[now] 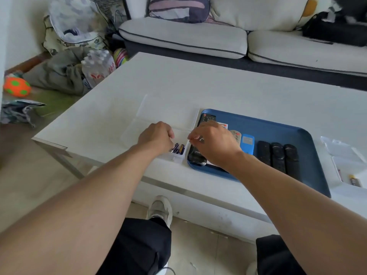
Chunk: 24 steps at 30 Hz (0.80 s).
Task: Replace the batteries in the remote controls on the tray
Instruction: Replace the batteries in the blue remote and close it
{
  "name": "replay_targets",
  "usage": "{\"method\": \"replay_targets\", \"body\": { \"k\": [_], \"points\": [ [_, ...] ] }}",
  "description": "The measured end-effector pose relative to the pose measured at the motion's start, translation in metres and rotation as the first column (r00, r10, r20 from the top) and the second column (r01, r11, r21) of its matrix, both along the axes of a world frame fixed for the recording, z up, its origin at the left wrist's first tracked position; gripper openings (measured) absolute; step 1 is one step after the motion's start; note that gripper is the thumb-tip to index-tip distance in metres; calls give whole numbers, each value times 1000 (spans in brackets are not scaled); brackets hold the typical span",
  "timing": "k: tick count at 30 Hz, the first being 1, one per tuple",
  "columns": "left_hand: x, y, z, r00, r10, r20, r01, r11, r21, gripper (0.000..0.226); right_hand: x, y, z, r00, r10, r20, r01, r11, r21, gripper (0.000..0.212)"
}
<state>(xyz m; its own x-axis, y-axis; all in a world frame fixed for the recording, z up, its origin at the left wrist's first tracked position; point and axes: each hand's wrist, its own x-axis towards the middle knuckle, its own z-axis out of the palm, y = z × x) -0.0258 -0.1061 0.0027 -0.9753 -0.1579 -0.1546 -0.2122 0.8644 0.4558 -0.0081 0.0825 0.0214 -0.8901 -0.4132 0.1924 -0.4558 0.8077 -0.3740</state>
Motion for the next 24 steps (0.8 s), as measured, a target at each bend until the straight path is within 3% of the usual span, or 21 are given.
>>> {"method": "replay_targets", "body": {
  "k": [5,12,16,24],
  "points": [
    [2,-18,-5,998,57,-27,-58,998,-38,26,-14,-26,-3,992,125,35,-127,989,75,24],
    [5,-36,-10,998,47,-46,-49,998,-48,32,-20,-67,2,949,175,261,-273,869,412,40],
    [5,-41,-15,996,37,-75,-40,998,-41,35,-33,-83,0,935,161,316,-297,844,446,24],
    [4,-44,-14,996,32,-89,-34,999,-23,38,-44,-97,-12,928,170,331,-316,830,460,32]
  ]
}}
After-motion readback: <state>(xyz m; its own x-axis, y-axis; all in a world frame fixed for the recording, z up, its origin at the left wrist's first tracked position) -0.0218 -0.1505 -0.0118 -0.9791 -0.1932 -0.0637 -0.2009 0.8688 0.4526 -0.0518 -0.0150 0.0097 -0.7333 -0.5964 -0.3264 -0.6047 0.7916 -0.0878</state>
